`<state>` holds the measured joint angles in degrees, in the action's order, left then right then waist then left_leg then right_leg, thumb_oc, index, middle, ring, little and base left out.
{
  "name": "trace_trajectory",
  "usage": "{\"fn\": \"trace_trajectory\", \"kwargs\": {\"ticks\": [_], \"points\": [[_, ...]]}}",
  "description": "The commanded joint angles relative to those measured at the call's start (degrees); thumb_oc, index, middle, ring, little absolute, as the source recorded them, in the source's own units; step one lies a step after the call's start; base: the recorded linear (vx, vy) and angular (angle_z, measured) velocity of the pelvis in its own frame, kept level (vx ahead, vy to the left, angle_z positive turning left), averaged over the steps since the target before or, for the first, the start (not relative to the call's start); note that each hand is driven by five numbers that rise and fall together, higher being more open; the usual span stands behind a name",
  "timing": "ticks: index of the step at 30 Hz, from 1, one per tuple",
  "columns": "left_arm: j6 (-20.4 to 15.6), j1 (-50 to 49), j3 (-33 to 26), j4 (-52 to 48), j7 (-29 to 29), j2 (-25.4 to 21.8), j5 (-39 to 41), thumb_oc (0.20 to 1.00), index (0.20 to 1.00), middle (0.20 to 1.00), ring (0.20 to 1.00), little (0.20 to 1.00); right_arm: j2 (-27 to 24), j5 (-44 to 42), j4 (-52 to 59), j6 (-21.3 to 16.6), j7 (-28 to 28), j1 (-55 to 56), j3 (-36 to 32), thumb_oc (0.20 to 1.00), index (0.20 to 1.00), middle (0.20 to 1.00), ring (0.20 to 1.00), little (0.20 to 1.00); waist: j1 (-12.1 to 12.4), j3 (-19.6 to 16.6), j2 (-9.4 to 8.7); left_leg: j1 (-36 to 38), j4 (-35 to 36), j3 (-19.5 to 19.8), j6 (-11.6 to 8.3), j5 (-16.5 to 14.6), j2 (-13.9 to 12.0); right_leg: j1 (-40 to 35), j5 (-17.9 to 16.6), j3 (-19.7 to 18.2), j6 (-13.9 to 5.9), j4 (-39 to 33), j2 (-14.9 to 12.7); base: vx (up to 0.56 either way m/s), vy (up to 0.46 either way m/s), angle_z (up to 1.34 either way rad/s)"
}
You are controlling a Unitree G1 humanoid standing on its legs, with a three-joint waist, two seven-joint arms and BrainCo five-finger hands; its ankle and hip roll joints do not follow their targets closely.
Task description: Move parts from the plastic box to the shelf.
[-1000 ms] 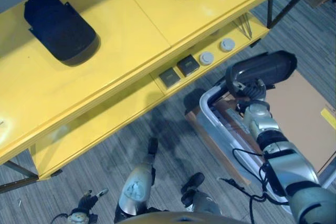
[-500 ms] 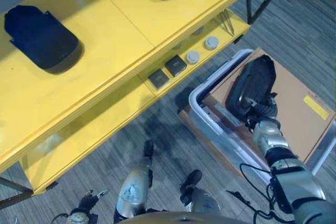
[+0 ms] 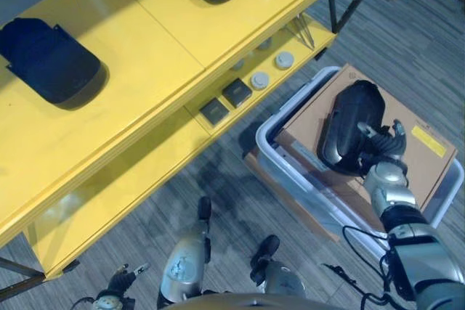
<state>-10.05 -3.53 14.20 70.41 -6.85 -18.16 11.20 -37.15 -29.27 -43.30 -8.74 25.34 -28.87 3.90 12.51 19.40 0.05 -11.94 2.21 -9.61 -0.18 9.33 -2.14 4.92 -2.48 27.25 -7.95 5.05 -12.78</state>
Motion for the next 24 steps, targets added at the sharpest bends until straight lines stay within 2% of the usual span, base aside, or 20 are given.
{"fn": "trace_trajectory", "kwargs": {"ticks": [1,3,7,12,14,18,20,24], "points": [[0.0,-1.7,2.4,-0.1,-0.4,-1.9,1.1,1.000,1.000,1.000,1.000,1.000,-5.8,2.5,2.3,-4.4,2.4,-3.8,-0.2,1.000,1.000,1.000,1.000,1.000,1.4,-1.8,0.10,0.5,-0.7,-2.8,-3.09,-5.0,-3.7,2.5,1.2,-3.2,-2.32,1.3,-1.9,0.03,0.006,0.00],[0.3,-1.9,2.1,-0.1,-0.3,-1.8,1.1,1.000,1.000,1.000,1.000,1.000,-6.5,4.5,4.5,-3.7,3.3,-4.1,-0.6,1.000,1.000,1.000,1.000,1.000,1.2,-1.9,0.10,0.6,-0.7,-3.0,-3.10,-5.0,-3.7,2.5,1.2,-3.3,-2.45,1.3,-2.0,0.02,0.005,0.00],[1.0,-2.1,1.9,-0.6,0.0,-1.7,0.8,1.000,1.000,1.000,1.000,1.000,-7.1,6.7,7.0,0.5,3.9,-3.5,-0.7,1.000,1.000,1.000,1.000,1.000,0.8,-2.0,0.16,0.8,-0.8,-3.2,-3.04,-5.2,-3.7,2.5,1.3,-3.5,-2.58,1.4,-2.1,0.00,0.000,0.00],[0.7,-2.0,2.1,-0.6,0.0,-1.6,0.7,1.000,1.000,1.000,1.000,1.000,-6.4,9.6,4.9,2.2,5.3,-1.4,-0.2,1.000,1.000,1.000,1.000,1.000,0.5,-1.6,0.30,0.5,-1.3,-3.5,-3.06,-5.4,-3.8,2.8,1.3,-3.6,-2.50,1.5,-2.2,0.00,0.000,0.00],[0.4,-1.8,2.4,-0.5,0.2,-1.6,1.2,1.000,1.000,1.000,1.000,1.000,-6.3,11.6,2.6,2.5,6.8,-0.6,0.4,1.000,1.000,1.000,1.000,1.000,0.4,-1.2,0.41,0.3,-1.5,-3.5,-3.08,-5.4,-3.8,3.0,1.2,-3.7,-2.44,1.6,-2.2,-0.01,-0.011,-0.07],[-0.2,-1.6,3.5,-0.5,0.1,-1.5,1.3,1.000,1.000,1.000,1.000,1.000,-7.2,19.1,-2.2,0.1,12.7,0.3,2.2,1.000,1.000,1.000,1.000,1.000,0.4,-0.8,0.76,-0.2,-1.9,-3.4,-3.05,-5.6,-3.7,3.4,1.0,-3.8,-2.50,1.5,-2.2,-0.01,-0.008,-0.13],[-0.3,-1.4,4.1,-0.7,0.1,-1.6,1.8,1.000,1.000,1.000,1.000,1.000,-7.8,19.1,-3.5,-1.1,13.9,0.3,2.9,1.000,1.000,1.000,1.000,1.000,0.4,-0.6,0.94,-0.6,-2.0,-3.3,-3.02,-5.6,-3.6,3.8,0.9,-3.8,-2.57,1.6,-2.3,-0.02,0.004,-0.01],[0.4,-0.9,4.7,-1.5,0.3,-1.7,3.1,1.000,1.000,1.000,1.000,1.000,-7.5,16.9,-1.9,0.1,13.6,1.3,3.1,1.000,1.000,1.000,1.000,1.000,-0.1,-0.1,1.29,-1.3,-2.1,-3.4,-3.01,-5.6,-3.3,4.8,0.9,-4.3,-2.62,2.0,-2.4,-0.02,0.010,-0.01]]}}
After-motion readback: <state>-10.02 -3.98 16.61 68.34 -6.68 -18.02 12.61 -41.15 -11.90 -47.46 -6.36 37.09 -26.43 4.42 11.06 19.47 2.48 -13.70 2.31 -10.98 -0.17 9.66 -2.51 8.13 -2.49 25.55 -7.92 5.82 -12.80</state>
